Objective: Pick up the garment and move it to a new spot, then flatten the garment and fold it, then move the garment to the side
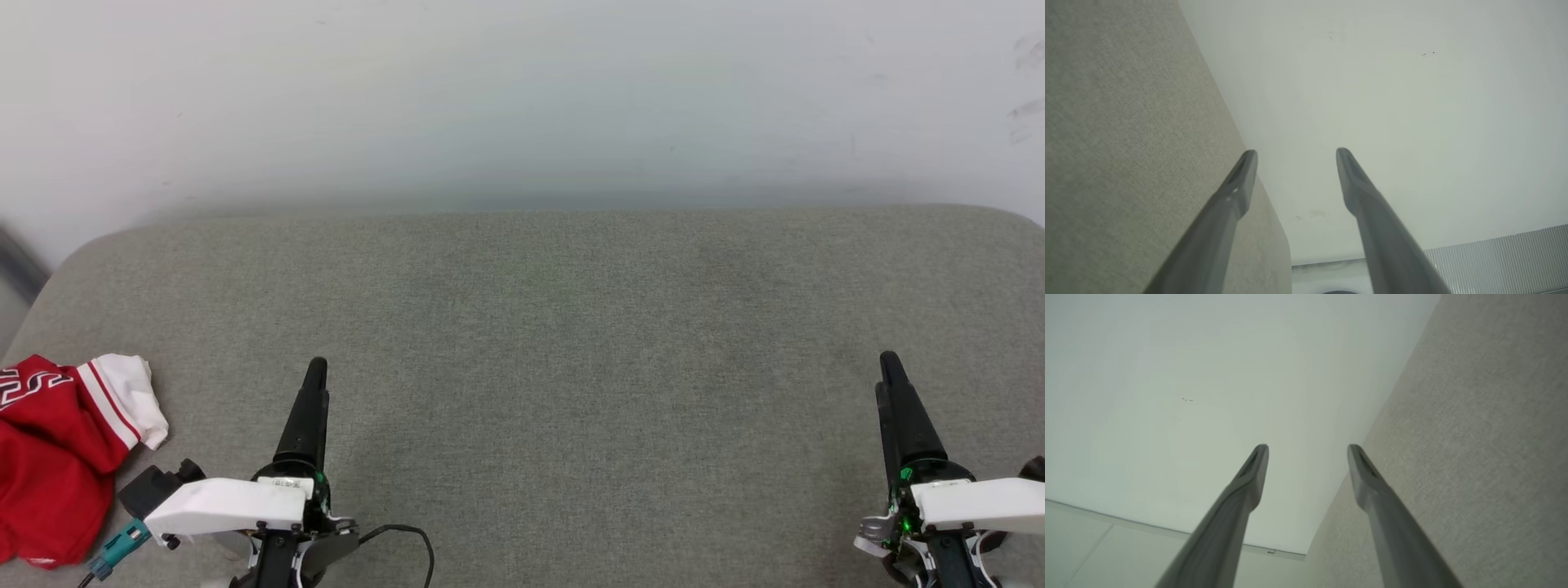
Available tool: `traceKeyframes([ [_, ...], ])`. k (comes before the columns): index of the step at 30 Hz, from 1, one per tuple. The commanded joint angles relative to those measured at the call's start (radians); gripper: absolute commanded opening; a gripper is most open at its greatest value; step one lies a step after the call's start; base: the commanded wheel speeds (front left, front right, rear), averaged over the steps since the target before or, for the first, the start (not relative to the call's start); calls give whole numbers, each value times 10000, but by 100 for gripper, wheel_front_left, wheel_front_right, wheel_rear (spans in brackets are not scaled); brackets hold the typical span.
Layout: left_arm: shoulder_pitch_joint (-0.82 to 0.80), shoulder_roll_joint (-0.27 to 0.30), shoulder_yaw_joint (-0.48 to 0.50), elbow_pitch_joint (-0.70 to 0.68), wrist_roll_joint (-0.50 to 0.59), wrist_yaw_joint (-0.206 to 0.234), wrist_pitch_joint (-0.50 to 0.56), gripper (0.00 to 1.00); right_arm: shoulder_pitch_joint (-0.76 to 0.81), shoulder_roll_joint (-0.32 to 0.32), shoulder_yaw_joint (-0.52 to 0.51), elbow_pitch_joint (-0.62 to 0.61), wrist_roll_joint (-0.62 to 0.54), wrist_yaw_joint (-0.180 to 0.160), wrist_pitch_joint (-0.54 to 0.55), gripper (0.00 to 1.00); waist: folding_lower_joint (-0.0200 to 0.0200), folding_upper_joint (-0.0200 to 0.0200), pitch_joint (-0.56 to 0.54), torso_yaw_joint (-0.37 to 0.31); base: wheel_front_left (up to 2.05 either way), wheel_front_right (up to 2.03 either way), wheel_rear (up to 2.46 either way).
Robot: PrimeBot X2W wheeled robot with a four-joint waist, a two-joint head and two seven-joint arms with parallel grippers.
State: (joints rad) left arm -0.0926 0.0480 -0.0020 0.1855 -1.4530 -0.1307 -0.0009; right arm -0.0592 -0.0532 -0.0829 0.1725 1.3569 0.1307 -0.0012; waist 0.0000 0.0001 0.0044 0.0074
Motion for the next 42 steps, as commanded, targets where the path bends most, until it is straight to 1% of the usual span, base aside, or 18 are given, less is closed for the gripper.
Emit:
traceKeyframes([
  [1,-327,21,-77,-230,364,-3,-101,100,-117,-45,30,-256,-412,2,-112,100,0,-1,-1,7,0,0,0],
  [10,-324,22,-448,-438,2335,-3,-442,100,-29,-103,289,-460,-2647,1,-456,100,0,-1,-17,37,0,0,0],
  [23,-388,35,-801,-156,5949,38,-888,100,27,-227,558,-556,-5760,1,-710,100,0,-1,-28,85,0,0,0],
  [32,-496,48,-988,19,7699,148,-1166,100,88,-124,476,-741,-7293,1,-667,100,0,-1,-40,105,0,0,0],
  [42,-574,138,-1183,15,9253,360,-1452,100,134,-89,581,-974,-8692,1,-682,100,0,-1,-43,152,0,0,0],
])
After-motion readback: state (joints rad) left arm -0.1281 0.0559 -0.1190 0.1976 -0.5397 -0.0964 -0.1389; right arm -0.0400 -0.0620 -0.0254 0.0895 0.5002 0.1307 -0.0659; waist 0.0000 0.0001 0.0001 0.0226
